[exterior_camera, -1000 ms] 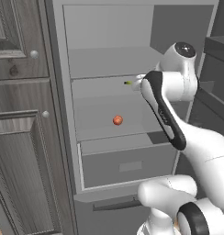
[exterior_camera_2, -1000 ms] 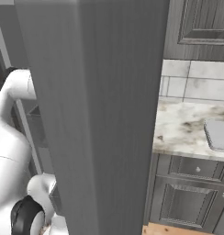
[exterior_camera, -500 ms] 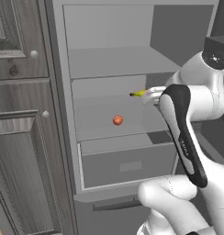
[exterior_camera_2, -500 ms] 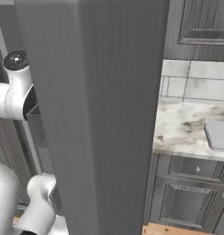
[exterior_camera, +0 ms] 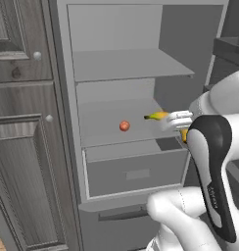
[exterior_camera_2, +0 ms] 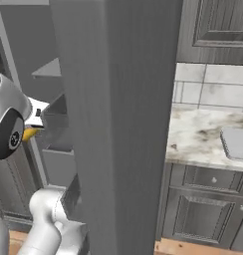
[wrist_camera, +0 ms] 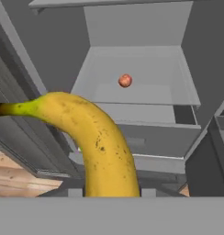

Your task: Pick the banana and peach from the fridge and place them inside the tupperware on the counter.

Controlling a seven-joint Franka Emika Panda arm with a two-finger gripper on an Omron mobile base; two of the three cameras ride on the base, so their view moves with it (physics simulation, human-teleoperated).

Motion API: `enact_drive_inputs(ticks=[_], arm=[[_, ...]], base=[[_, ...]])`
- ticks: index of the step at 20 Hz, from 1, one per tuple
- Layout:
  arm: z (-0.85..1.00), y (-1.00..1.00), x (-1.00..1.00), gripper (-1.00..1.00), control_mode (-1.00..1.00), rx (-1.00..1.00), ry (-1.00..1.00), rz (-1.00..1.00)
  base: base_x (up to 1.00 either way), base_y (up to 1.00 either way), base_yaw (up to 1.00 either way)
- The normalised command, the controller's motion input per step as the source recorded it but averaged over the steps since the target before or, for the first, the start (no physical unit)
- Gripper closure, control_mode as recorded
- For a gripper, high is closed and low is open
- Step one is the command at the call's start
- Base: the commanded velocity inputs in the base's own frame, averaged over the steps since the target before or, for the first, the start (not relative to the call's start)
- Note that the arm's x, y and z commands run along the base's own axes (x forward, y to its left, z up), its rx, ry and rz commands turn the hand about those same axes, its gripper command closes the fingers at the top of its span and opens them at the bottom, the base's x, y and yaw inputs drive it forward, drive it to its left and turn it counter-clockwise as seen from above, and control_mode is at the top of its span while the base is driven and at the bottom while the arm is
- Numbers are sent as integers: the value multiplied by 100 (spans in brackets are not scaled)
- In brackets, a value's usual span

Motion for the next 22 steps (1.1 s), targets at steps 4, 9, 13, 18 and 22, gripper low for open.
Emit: enact_drive_inputs(ticks=[4, 9, 13, 18, 22], arm=[[0, 0, 0, 100, 100, 0, 0, 0], [0, 0, 0, 100, 100, 0, 0, 0], [0, 0, 0, 100, 100, 0, 0, 0], [0, 0, 0, 100, 100, 0, 0, 0], [0, 0, 0, 100, 100, 0, 0, 0]], base=[[-85, 0, 0], [-75, 0, 0], [-59, 0, 0], [-59, 5, 0], [-65, 2, 0]])
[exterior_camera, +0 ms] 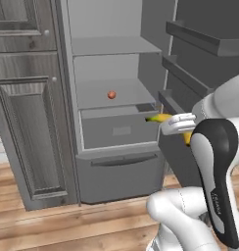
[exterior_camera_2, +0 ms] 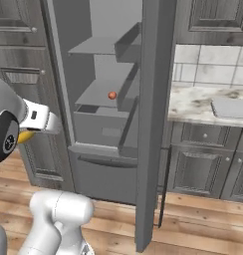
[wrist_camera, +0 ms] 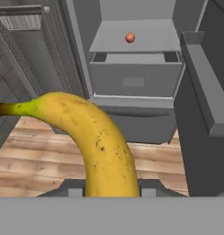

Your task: Pick the banana and peach from the fridge and place them inside the tupperware on the counter.

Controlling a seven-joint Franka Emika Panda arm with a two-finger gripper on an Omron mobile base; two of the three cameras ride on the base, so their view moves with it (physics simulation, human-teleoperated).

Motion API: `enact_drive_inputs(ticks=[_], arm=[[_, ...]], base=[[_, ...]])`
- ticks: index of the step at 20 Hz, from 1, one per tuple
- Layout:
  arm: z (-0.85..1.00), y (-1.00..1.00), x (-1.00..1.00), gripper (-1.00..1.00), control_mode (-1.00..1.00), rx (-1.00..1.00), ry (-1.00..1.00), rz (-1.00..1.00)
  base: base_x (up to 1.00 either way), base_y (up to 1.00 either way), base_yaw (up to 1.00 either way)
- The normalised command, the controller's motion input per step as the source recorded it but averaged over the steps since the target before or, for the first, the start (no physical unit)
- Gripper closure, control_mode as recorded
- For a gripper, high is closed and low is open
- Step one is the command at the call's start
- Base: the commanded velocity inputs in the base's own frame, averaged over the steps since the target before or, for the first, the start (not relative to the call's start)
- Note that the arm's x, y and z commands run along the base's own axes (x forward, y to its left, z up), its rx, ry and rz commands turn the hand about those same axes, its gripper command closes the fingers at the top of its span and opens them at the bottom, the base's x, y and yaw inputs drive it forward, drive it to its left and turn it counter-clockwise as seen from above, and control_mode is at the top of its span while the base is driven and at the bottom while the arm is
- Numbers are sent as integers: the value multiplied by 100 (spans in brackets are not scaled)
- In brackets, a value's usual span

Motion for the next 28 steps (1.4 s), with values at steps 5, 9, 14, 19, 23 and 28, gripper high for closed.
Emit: enact_drive_inputs(ticks=[5, 9, 14, 19, 23, 28], arm=[[0, 0, 0, 100, 100, 0, 0, 0], [0, 0, 0, 100, 100, 0, 0, 0], [0, 0, 0, 100, 100, 0, 0, 0], [0, 0, 0, 100, 100, 0, 0, 0], [0, 0, 0, 100, 100, 0, 0, 0], [0, 0, 0, 100, 100, 0, 0, 0]], base=[[-76, 0, 0], [-74, 0, 0], [-67, -17, 0], [-40, -58, 0], [-22, -91, 0], [-3, -100, 0]])
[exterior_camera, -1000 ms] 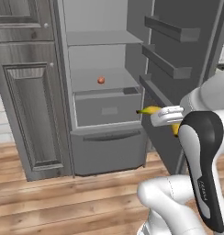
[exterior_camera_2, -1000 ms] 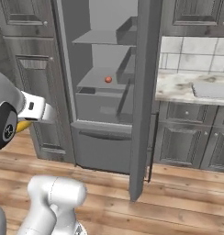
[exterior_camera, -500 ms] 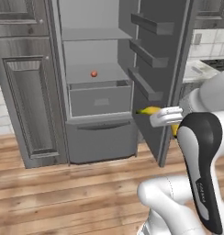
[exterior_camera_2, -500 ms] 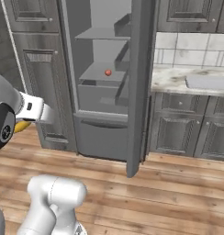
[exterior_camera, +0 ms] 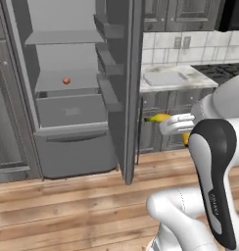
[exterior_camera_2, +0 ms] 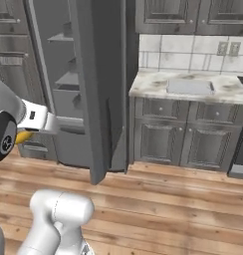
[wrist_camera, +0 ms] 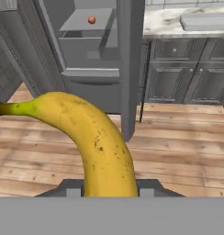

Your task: Pick the banana and peach from the fridge and place them inside the tupperware on the counter.

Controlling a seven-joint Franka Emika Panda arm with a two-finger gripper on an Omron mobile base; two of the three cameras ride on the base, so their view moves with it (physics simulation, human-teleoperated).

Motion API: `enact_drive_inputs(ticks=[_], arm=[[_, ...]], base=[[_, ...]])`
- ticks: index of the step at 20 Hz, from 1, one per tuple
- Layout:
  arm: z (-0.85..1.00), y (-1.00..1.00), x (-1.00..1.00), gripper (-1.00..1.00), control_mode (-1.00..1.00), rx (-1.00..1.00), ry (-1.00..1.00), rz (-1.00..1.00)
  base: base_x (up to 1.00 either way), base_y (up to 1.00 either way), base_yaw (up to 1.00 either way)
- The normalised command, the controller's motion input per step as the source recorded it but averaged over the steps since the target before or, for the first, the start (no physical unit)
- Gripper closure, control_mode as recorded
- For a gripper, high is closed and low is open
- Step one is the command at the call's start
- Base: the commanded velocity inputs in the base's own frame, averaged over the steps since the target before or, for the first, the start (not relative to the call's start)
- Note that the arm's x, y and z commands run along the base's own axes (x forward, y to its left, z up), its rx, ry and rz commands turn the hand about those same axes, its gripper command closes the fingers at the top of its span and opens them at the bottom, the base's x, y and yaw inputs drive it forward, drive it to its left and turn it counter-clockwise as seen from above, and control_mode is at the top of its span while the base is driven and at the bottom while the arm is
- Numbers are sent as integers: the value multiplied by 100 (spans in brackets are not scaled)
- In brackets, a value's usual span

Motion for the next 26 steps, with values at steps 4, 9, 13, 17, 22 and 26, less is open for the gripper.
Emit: enact_drive_inputs(ticks=[4, 9, 13, 17, 22, 26], arm=[[0, 0, 0, 100, 100, 0, 0, 0], [0, 0, 0, 100, 100, 0, 0, 0], [0, 0, 0, 100, 100, 0, 0, 0], [0, 0, 0, 100, 100, 0, 0, 0], [0, 0, 0, 100, 100, 0, 0, 0], [0, 0, 0, 100, 100, 0, 0, 0]], base=[[0, -100, 0], [0, -100, 0], [6, -99, 0], [59, -69, 0], [98, -17, 0], [100, 0, 0]])
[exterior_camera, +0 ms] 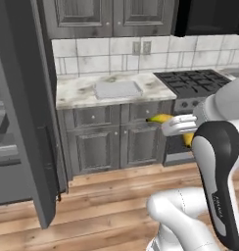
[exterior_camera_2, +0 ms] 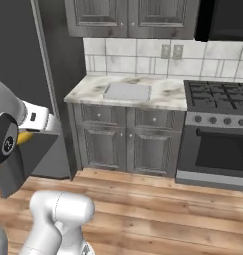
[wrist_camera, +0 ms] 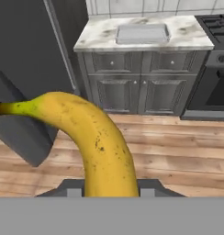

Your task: Pick the banana and peach from the fridge and place them inside the tupperware on the counter.

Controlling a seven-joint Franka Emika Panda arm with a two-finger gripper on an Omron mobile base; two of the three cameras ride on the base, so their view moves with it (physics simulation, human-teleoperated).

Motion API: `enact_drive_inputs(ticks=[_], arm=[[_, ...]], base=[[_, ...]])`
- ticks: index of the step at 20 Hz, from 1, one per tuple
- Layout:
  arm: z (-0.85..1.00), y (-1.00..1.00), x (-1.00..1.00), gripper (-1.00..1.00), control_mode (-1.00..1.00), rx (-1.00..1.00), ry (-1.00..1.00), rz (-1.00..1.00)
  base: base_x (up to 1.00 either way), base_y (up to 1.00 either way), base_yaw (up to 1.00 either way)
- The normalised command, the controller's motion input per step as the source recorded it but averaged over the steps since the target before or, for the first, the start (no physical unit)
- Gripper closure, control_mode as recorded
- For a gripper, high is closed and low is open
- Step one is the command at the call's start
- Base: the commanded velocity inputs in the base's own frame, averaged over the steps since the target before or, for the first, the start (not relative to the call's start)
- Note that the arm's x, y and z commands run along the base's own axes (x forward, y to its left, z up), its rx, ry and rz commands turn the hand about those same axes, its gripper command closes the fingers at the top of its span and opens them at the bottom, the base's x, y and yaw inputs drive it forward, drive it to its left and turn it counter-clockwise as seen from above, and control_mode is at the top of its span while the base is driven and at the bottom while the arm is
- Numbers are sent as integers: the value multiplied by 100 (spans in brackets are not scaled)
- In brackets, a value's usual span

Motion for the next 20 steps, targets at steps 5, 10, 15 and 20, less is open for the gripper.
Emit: enact_drive_inputs(ticks=[5, 10, 15, 20], arm=[[0, 0, 0, 100, 100, 0, 0, 0], [0, 0, 0, 100, 100, 0, 0, 0], [0, 0, 0, 100, 100, 0, 0, 0], [0, 0, 0, 100, 100, 0, 0, 0]], base=[[100, -3, 0], [100, -11, 0], [97, -7, 0], [76, -9, 0]])
